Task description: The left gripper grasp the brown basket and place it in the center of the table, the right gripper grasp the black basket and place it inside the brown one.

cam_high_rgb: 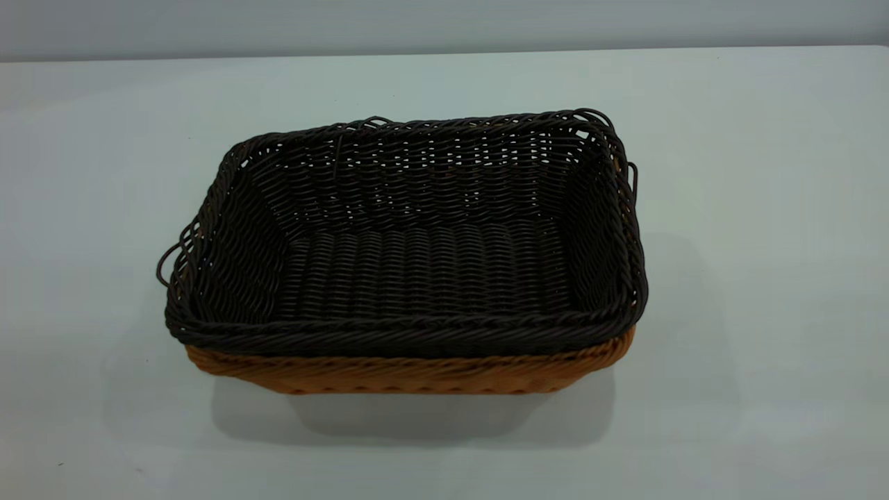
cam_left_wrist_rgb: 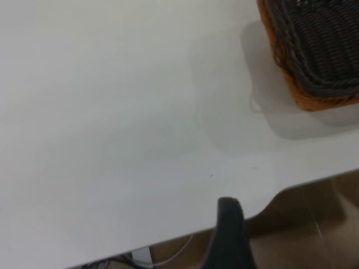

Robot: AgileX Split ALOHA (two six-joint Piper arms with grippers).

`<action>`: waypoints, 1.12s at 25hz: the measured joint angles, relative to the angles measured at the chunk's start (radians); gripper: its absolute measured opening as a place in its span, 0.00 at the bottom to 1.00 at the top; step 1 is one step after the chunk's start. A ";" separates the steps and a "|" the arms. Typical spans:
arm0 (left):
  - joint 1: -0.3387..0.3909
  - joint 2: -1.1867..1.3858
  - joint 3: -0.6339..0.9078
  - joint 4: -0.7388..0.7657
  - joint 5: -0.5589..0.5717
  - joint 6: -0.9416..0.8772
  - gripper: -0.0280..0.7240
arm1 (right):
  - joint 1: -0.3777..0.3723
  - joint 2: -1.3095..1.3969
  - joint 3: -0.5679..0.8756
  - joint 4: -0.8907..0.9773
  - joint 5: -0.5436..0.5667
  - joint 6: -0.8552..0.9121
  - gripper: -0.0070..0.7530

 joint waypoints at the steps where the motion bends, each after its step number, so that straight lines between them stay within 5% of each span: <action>1: 0.000 0.000 0.000 0.001 0.000 0.000 0.74 | 0.000 0.000 0.000 0.000 0.000 0.000 0.76; 11: 0.121 -0.069 0.000 0.043 0.000 -0.108 0.74 | 0.000 0.000 0.000 0.000 0.000 0.000 0.76; 28: 0.125 -0.133 0.000 0.049 0.000 -0.122 0.73 | 0.000 0.000 0.000 0.000 -0.001 0.000 0.76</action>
